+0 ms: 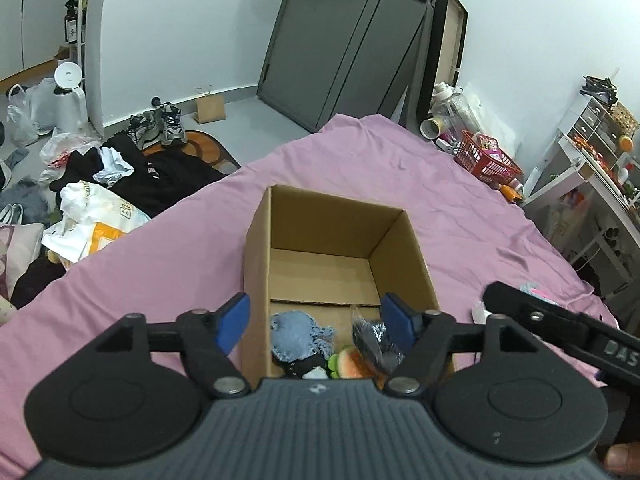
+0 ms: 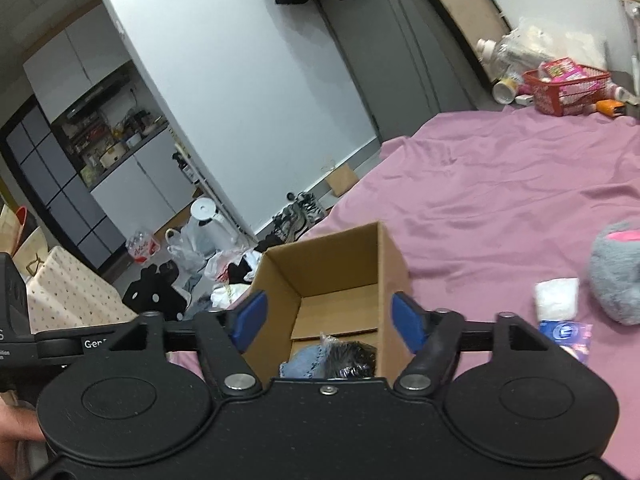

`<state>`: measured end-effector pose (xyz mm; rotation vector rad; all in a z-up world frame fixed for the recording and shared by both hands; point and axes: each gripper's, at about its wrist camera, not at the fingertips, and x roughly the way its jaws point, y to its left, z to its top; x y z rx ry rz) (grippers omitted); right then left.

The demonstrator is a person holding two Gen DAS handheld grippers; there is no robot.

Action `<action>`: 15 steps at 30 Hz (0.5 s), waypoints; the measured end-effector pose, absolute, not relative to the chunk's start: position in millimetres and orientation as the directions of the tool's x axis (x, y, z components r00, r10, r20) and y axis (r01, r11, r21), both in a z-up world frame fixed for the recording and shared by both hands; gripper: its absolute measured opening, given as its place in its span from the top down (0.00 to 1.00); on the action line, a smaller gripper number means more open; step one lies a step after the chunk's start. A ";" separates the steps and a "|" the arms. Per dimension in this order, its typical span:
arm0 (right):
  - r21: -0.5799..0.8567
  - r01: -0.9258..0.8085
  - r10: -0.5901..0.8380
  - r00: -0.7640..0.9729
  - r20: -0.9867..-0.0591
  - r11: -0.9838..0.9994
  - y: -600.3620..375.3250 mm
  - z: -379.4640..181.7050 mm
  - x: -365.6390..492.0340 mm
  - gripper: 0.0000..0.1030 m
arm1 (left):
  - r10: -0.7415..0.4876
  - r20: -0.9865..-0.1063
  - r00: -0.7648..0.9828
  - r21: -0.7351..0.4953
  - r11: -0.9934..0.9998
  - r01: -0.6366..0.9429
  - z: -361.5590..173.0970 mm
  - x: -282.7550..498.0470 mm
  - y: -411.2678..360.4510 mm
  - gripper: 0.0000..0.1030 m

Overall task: Organize soft objects
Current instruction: 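Carry the denim patch into the box and open the left gripper while the right drops the bead bag in, then move both grippers back toward the grey fuzzy plush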

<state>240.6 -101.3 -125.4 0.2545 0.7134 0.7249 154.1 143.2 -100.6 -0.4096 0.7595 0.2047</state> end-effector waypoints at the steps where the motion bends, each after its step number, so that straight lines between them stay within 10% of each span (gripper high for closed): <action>1: 0.447 -0.514 0.681 0.537 -0.498 0.732 -106.6 -123.4 239.7 0.23 | 0.036 -0.704 0.709 -0.281 0.903 -0.325 -98.4 154.3 140.4 0.28; 15: 0.446 -0.466 0.641 0.618 -0.455 0.765 -173.3 -104.9 230.5 0.09 | 0.027 -0.711 0.703 -0.231 0.935 -0.269 -81.0 149.4 93.6 0.23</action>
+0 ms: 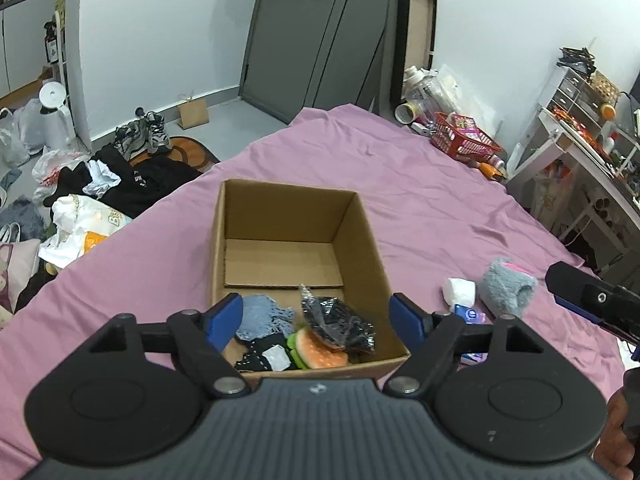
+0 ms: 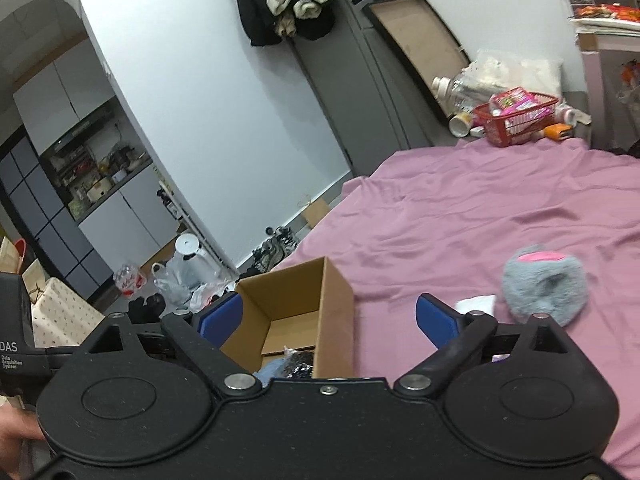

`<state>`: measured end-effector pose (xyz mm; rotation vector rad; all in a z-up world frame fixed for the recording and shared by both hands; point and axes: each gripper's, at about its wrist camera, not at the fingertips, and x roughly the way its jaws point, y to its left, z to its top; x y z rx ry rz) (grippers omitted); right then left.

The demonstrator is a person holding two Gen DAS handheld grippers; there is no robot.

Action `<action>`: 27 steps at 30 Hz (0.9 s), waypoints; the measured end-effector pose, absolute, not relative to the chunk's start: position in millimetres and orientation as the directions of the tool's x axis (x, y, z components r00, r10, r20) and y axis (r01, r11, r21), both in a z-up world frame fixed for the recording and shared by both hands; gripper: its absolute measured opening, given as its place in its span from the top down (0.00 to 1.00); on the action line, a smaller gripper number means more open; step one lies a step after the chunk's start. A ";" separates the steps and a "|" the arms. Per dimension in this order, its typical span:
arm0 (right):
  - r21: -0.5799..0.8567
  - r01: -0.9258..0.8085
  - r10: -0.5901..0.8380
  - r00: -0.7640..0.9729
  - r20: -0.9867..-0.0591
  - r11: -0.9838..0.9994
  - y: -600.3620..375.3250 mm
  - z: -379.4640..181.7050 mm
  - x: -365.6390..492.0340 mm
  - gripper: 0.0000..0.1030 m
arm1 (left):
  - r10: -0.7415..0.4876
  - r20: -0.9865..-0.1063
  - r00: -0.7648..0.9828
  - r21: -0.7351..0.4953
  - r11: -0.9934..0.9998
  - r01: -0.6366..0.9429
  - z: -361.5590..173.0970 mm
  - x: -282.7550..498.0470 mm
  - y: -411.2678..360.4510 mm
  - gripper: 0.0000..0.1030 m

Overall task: Organize soft objects
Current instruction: 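Move both grippers back toward the grey fuzzy plush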

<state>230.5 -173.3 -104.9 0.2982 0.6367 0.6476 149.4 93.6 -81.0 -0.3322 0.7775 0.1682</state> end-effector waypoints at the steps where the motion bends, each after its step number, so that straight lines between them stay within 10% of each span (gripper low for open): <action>1: 0.447 -0.464 0.641 0.622 -0.451 0.765 -176.9 -103.9 230.2 0.09 | 0.027 -0.710 0.703 -0.229 0.936 -0.268 -79.4 148.6 91.4 0.23; 27: 0.445 -0.335 0.539 0.686 -0.488 0.830 -262.5 -114.7 231.3 0.02 | -0.041 -0.708 0.705 -0.198 0.970 -0.142 -72.2 170.3 19.8 0.23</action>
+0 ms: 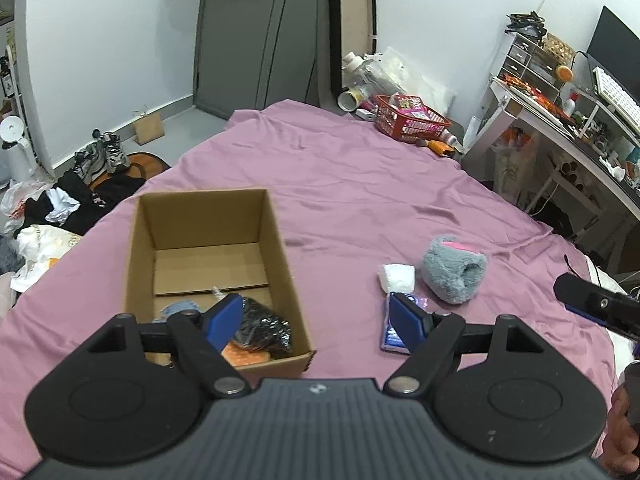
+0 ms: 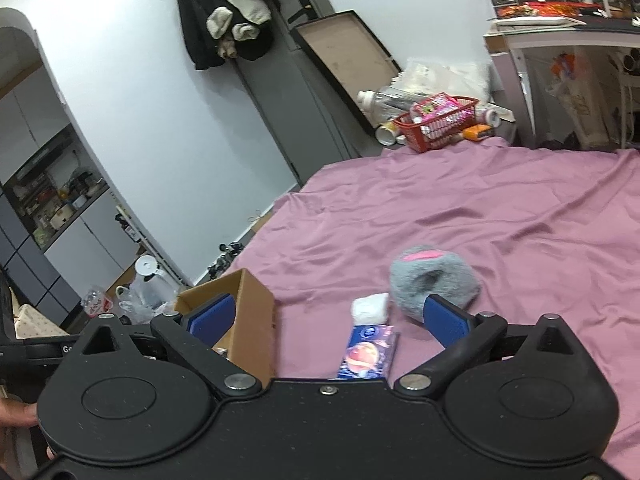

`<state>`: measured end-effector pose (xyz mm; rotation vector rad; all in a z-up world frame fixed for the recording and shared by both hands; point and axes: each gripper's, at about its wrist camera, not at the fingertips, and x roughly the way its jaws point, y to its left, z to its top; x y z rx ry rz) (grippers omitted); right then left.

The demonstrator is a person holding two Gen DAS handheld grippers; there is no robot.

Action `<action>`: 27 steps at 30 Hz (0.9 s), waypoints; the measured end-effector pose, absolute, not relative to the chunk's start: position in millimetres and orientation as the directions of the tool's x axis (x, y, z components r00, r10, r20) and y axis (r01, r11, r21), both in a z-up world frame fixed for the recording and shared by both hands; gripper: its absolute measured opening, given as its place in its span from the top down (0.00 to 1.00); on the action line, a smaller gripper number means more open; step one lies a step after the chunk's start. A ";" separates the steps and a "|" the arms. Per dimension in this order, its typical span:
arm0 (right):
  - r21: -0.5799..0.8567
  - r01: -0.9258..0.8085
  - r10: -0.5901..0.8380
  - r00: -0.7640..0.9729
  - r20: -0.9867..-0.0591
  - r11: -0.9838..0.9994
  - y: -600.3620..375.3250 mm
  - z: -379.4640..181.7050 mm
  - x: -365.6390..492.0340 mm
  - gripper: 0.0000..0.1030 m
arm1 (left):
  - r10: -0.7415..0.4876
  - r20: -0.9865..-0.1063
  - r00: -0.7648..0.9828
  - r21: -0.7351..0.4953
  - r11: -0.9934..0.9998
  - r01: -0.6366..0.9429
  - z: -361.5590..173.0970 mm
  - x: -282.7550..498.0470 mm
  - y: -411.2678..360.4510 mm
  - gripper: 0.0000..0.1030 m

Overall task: Organize soft objects
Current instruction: 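Move both grippers back toward the grey fuzzy plush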

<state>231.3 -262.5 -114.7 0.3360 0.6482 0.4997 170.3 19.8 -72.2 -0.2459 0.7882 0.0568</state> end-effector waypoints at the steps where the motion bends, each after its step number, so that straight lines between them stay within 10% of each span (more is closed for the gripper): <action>1: 0.445 -0.331 0.536 0.687 -0.490 0.832 -264.6 -115.7 232.0 0.02 | -0.048 -0.708 0.705 -0.201 0.970 -0.136 -73.1 173.1 17.0 0.23; 27: 0.462 -0.244 0.491 0.676 -0.550 0.853 -311.6 -163.3 305.0 0.28 | -0.204 -0.719 0.665 -0.208 0.975 0.074 -105.2 264.6 -72.7 0.24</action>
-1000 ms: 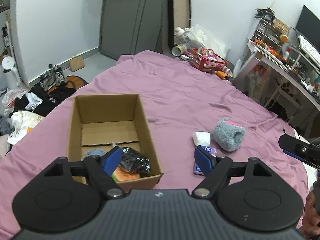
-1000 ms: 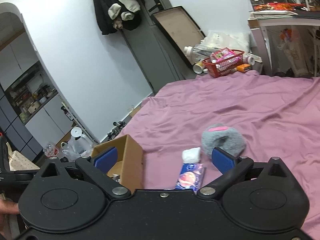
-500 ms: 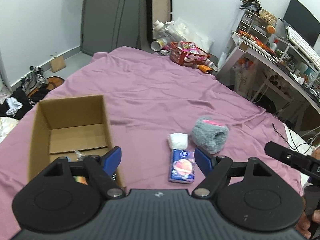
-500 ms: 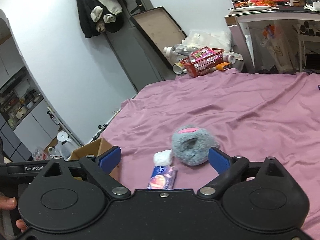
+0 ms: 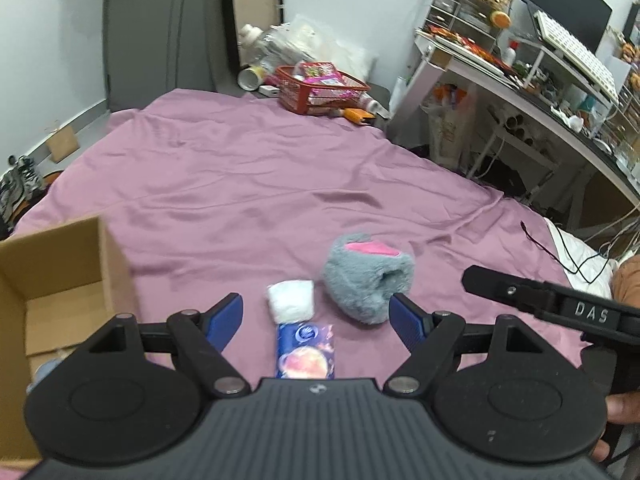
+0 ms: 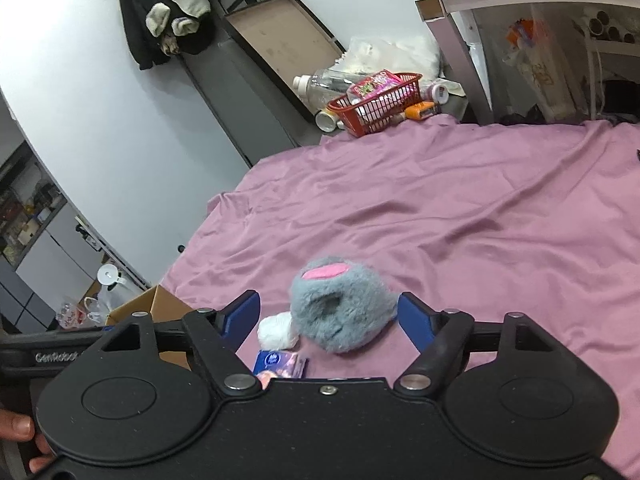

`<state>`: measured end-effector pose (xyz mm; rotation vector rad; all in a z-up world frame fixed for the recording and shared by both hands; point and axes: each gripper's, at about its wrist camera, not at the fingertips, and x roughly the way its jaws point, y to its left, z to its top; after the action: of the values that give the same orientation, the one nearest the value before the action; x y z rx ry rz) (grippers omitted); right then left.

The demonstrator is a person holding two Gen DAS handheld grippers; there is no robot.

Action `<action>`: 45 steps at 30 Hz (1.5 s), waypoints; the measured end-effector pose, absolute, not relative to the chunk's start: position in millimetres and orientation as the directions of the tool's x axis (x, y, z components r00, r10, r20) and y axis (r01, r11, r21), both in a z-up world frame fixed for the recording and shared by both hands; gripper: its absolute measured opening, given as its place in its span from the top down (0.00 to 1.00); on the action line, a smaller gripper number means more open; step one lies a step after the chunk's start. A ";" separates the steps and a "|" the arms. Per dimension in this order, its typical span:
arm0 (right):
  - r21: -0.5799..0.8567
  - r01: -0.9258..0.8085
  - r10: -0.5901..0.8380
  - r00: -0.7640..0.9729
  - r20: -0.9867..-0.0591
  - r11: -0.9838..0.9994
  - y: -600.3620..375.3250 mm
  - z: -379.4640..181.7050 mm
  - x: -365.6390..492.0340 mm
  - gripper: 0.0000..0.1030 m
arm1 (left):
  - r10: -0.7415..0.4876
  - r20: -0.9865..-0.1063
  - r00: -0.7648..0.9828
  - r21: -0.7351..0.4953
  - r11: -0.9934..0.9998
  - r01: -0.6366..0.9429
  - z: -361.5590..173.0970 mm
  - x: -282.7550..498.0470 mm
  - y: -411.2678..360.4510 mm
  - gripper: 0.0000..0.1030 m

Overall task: Organize soft objects
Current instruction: 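Move both grippers back toward the grey fuzzy plush, then close the left gripper on the grey fuzzy plush while the right gripper closes in beside it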

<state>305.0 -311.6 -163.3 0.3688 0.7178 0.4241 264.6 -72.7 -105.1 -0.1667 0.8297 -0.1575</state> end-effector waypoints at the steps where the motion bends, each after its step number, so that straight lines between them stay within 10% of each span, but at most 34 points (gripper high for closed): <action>1: 0.469 -0.255 0.503 0.674 -0.541 0.846 -312.8 -168.0 305.7 0.28 | -0.203 -0.721 0.663 -0.207 0.976 0.074 -107.7 268.9 -76.2 0.24; 35: 0.637 -0.205 0.618 0.578 -0.534 0.743 -341.6 -265.8 365.6 0.49 | -0.229 -0.739 0.633 -0.211 0.972 0.105 -188.4 347.8 -128.2 0.63; 45: 0.680 -0.204 0.640 0.597 -0.484 0.705 -338.9 -256.2 357.5 0.40 | -0.280 -0.713 0.643 -0.274 0.955 0.111 -183.4 339.2 -119.3 0.75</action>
<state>357.5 -338.9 -256.2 0.6167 0.7877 0.5269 339.2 -119.3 -183.4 -0.2132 0.8450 -0.2245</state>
